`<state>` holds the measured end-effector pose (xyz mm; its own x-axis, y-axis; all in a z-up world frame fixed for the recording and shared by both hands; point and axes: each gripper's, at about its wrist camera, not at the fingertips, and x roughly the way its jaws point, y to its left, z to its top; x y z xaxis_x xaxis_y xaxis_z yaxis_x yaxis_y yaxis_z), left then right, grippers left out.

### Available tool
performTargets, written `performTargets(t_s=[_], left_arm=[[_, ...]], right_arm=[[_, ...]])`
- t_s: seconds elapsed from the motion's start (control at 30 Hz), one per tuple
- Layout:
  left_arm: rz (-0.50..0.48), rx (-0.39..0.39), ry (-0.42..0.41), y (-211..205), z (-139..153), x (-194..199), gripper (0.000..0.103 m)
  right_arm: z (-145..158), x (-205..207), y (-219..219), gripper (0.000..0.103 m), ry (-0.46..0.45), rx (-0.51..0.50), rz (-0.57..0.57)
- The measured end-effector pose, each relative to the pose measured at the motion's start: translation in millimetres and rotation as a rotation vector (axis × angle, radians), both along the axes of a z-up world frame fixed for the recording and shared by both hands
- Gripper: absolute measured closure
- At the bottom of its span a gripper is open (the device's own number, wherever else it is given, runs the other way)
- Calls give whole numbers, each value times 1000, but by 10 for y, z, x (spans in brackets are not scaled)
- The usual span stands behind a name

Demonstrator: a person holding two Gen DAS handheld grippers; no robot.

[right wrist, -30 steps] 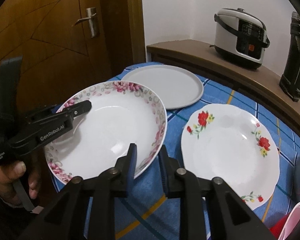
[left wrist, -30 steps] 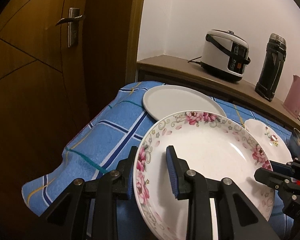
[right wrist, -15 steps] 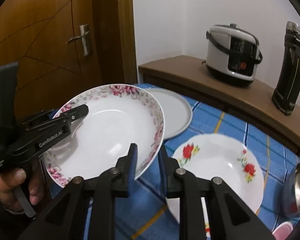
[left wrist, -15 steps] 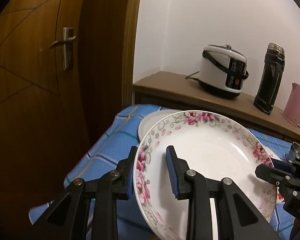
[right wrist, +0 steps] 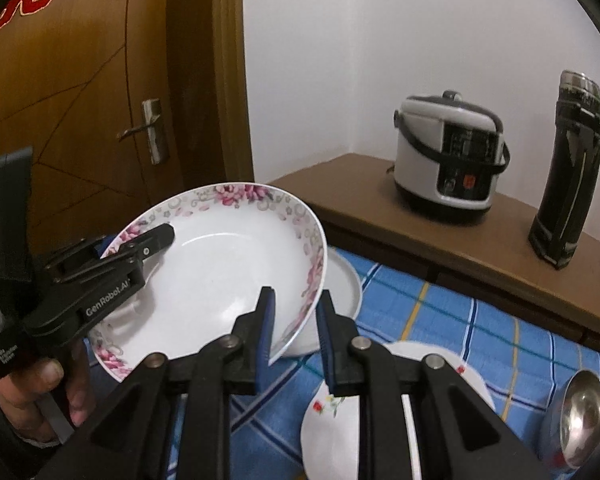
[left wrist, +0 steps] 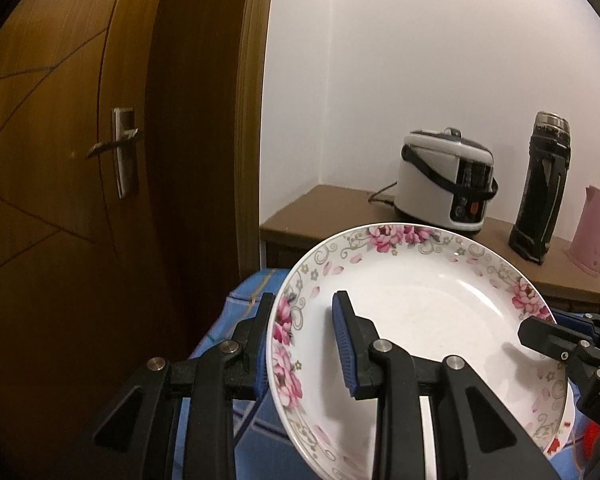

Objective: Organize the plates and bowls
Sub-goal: 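Lift the pink-floral bowl with the left tool toward the plain white plate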

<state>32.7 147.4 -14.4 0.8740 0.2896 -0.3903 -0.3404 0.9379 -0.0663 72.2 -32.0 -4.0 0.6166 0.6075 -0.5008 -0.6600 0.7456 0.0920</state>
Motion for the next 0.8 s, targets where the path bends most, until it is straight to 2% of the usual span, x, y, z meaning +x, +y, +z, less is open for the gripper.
performTargets(t_s=[0.43, 0.8], left_arm=[[23, 31, -19, 76, 118, 268, 72], [28, 1, 2, 169, 27, 579, 72]], right_arm=[[174, 169, 84, 82, -53, 33, -40], [111, 478, 197, 83, -21, 37, -75]])
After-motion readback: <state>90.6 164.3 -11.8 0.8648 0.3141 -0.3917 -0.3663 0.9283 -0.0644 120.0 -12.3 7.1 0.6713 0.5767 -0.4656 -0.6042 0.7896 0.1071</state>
